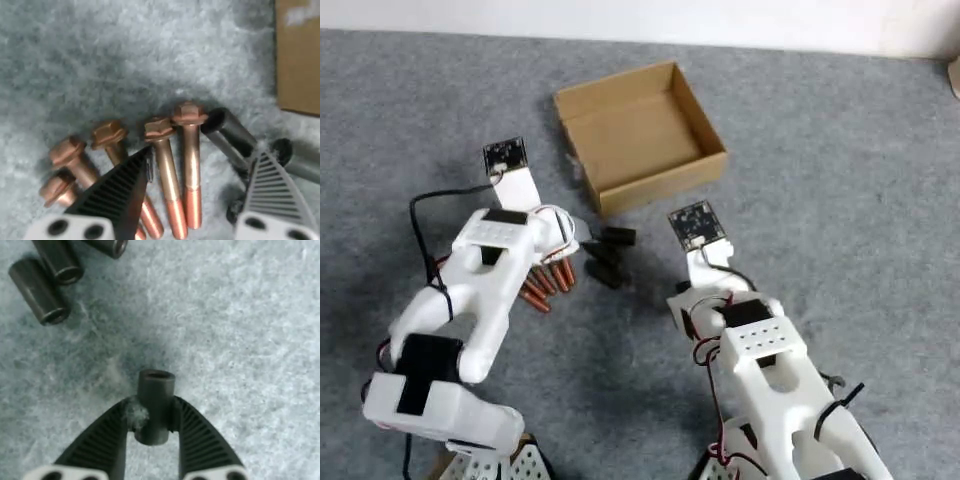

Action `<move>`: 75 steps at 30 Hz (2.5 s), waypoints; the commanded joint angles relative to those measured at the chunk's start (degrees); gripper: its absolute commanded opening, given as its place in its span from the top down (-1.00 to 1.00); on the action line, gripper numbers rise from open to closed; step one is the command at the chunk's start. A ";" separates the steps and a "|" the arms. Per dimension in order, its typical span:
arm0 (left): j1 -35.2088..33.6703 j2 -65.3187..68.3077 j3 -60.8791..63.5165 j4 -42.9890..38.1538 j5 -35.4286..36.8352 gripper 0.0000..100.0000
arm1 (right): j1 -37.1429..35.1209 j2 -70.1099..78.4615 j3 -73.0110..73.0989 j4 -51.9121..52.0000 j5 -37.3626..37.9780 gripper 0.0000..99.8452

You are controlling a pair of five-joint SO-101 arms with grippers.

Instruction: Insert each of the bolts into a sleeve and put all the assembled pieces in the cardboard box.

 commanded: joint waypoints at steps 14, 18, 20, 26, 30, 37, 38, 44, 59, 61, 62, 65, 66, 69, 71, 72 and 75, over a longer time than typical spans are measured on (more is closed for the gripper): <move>-1.89 3.03 -10.51 20.57 -0.18 0.42 | 0.66 -1.45 -0.40 -1.45 1.14 0.99; -2.07 2.95 -10.51 20.57 -0.18 0.42 | 0.66 -1.45 -0.40 -1.45 1.14 0.99; -1.98 2.15 -10.59 20.57 -0.18 0.42 | 0.66 -1.45 -0.40 -1.45 1.14 0.99; -3.82 -3.91 -9.98 20.57 -0.09 0.42 | 0.66 -1.45 -0.40 -1.45 1.14 0.99; -6.46 -2.59 -10.07 20.57 1.05 0.42 | 0.66 -1.45 -0.31 -2.51 1.14 0.99; -2.59 0.75 -10.24 19.25 3.08 0.42 | 0.66 -1.45 -0.31 -2.59 1.14 0.99; -1.89 1.01 -10.51 19.25 3.08 0.42 | 0.66 -1.45 -0.31 -2.59 1.14 0.99; -2.51 1.80 -10.07 17.58 3.52 0.42 | 0.66 -1.45 -0.31 -2.59 1.14 0.99; -4.70 1.10 -10.59 17.76 3.43 0.42 | 0.66 -1.45 -0.31 -2.59 1.23 0.99; -5.93 1.10 -10.59 17.76 3.52 0.42 | 0.66 -1.45 -0.31 -2.59 1.23 0.99; -6.64 1.10 -10.59 17.76 3.52 0.42 | 0.66 -1.45 -0.31 -2.59 1.23 0.99; -7.96 1.10 -10.51 17.76 3.52 0.42 | 0.66 -1.45 -0.31 -2.59 1.23 0.99; -8.22 1.10 -10.42 17.76 3.60 0.42 | 0.66 -1.45 -0.31 -2.59 1.23 0.99; -8.22 1.45 -9.98 17.76 3.69 0.42 | 0.66 -1.45 -0.31 -2.59 1.23 0.99; -8.31 1.63 -9.98 18.20 5.63 0.42 | 0.66 -1.45 -0.31 -2.59 1.23 0.99; -8.31 1.63 -9.98 18.90 6.33 0.42 | 0.66 -1.45 -0.31 -2.59 1.23 0.99; -8.13 1.71 -10.07 19.25 6.59 0.42 | 0.66 -1.45 -0.31 -2.59 1.23 0.99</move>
